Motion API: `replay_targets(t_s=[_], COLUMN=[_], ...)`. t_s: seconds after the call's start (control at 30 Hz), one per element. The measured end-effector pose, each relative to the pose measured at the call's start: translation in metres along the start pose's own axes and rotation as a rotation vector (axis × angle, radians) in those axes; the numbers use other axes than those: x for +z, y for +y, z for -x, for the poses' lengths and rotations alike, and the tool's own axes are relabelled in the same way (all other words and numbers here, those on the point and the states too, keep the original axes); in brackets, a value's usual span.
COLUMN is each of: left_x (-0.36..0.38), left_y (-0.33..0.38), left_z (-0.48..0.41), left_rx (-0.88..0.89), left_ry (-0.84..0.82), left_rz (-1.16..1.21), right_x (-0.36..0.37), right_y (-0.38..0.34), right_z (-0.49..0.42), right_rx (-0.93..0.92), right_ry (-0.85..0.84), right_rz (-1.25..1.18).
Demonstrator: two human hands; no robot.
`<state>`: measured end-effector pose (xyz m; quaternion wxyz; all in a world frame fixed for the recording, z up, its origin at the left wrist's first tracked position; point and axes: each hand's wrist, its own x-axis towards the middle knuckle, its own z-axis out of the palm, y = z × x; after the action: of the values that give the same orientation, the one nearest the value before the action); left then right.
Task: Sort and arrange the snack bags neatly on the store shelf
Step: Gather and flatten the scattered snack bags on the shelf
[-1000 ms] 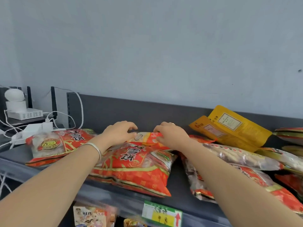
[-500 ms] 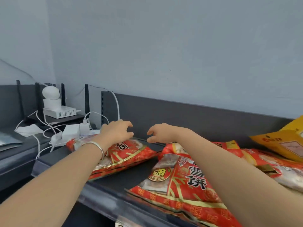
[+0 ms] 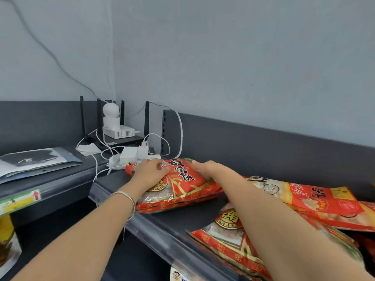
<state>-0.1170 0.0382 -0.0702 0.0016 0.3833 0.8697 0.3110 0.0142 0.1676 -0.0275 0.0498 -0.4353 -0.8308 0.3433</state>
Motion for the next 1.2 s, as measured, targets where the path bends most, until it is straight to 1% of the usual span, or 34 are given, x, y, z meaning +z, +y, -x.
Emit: replay_targets(t_s=[0.03, 0.1, 0.13, 0.2, 0.27, 0.37, 0.43, 0.47, 0.6, 0.63, 0.7, 0.77, 0.83, 0.9, 1.0, 1.07, 1.13, 1.2], left_x=[-0.002, -0.005, -0.007, -0.011, -0.013, -0.011, -0.007, -0.005, -0.003, -0.003, 0.003, 0.017, 0.037, 0.052, 0.059, 0.063, 0.063, 0.063], left_y=[0.005, 0.016, 0.024, 0.041, 0.057, 0.076, 0.085, 0.089, 0.109, 0.113, 0.113, 0.105, 0.091, 0.078, 0.073, 0.077, 0.079, 0.080], left_z=[0.003, 0.008, 0.011, 0.017, 0.019, 0.015, 0.005, 0.000, -0.024, -0.034, -0.058, -0.080, -0.097, -0.110, -0.124, -0.127, -0.126, -0.128], left_rx=[0.030, 0.101, 0.131, 0.177, 0.212, 0.261, 0.279, 0.293, 0.395, 0.396, 0.318, 0.160, 0.049, 0.005, 0.003, 0.020, 0.042, 0.066], left_ry=[0.027, 0.085, 0.115, 0.202, 0.307, 0.479, 0.547, 0.560, 0.549, 0.541, 0.458, 0.264, 0.093, 0.031, 0.021, 0.020, 0.104, 0.190], left_rz=[0.064, 0.152, 0.178, 0.270, 0.390, 0.447, 0.516, 0.534, 0.547, 0.543, 0.539, 0.567, 0.528, 0.484, 0.580, 0.624, 0.570, 0.554], right_x=[-0.003, -0.012, -0.017, -0.027, -0.041, -0.057, -0.062, -0.063, -0.066, -0.067, -0.069, -0.070, -0.070, -0.069, -0.069, -0.064, -0.056, -0.048], right_y=[0.000, 0.004, 0.009, 0.020, 0.030, 0.039, 0.047, 0.050, 0.052, 0.051, 0.049, 0.049, 0.050, 0.050, 0.046, 0.045, 0.048, 0.049], right_z=[0.001, 0.005, 0.007, 0.003, -0.002, -0.003, -0.008, -0.011, -0.025, -0.032, -0.046, -0.057, -0.062, -0.065, -0.070, -0.074, -0.079, -0.077], right_rx=[0.026, 0.061, 0.057, 0.008, -0.070, -0.168, -0.208, -0.230, -0.349, -0.369, -0.361, -0.280, -0.207, -0.179, -0.133, -0.047, 0.023, 0.041], right_ry=[-0.011, -0.085, -0.134, -0.169, -0.164, -0.182, -0.171, -0.138, 0.106, 0.168, 0.248, 0.319, 0.363, 0.389, 0.434, 0.395, 0.326, 0.295], right_rz=[-0.106, -0.392, -0.535, -0.735, -0.838, -0.906, -0.970, -1.004, -1.177, -1.207, -1.226, -1.129, -1.012, -0.976, -0.916, -0.870, -0.904, -0.945])
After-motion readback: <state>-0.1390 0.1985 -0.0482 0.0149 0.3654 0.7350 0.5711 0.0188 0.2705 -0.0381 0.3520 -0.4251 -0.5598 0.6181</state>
